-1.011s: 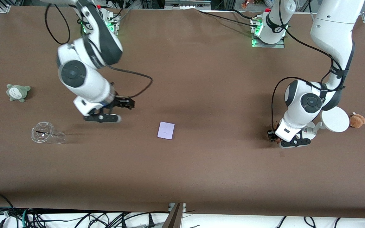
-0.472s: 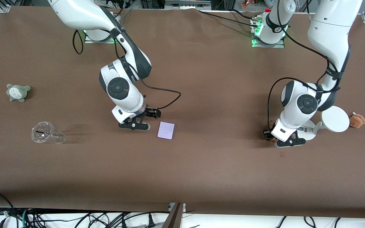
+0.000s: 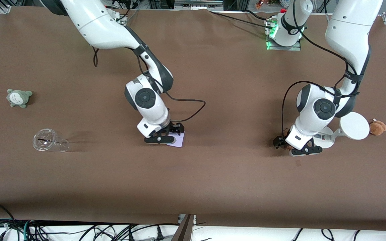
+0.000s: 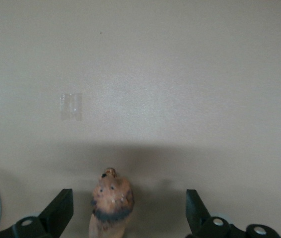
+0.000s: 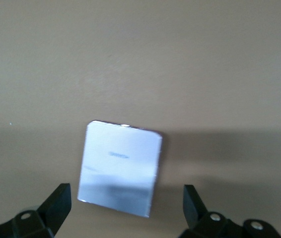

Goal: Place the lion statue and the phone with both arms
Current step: 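Lower the lion beside the lamp while the right gripper grasps the phone, then open the left gripper and raise it while the right gripper lifts the phone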

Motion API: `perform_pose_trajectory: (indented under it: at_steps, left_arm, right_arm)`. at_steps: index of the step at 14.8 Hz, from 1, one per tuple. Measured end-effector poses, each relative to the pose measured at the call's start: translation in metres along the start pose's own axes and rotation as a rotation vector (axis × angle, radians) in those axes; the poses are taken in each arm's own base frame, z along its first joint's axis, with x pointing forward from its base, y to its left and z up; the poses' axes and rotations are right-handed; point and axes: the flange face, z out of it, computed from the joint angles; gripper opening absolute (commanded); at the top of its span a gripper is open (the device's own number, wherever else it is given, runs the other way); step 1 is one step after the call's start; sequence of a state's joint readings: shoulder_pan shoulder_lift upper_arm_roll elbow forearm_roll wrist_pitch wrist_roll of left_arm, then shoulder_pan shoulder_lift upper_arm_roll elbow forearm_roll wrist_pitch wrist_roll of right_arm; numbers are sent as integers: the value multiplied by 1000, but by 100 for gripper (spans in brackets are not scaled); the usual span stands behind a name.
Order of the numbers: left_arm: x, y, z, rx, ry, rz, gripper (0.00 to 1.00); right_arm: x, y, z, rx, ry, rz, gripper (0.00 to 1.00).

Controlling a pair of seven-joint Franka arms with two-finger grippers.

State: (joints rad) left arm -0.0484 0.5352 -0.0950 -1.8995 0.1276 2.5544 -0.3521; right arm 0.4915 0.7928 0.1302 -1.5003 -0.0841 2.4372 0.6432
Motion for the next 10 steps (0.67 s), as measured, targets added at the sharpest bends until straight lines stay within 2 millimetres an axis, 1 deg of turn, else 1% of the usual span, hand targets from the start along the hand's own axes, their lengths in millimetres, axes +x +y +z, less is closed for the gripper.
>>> perform_pose_trajectory:
  at_steps: [1,3,6,8,10]
  left_arm:
    - [2,2,-15,7,-11,2,100]
    - [6,9,-62,18,-17,12,100]
    - [5,19,-148,46,-38,25,100]
    - [4,16,-211,71,-56,16,100]
    - [4,9,-265,81,-69,-5,100]
  right_arm:
    - [-2,-4,8,0,1,3,100]
    - [-1,-6,19,-4,1,4,100]
    - [6,-2,28,-18,12,0,99]
    - [8,-2,31,-20,16,-2,99]
    - [10,-3,32,-17,20,-1,99]
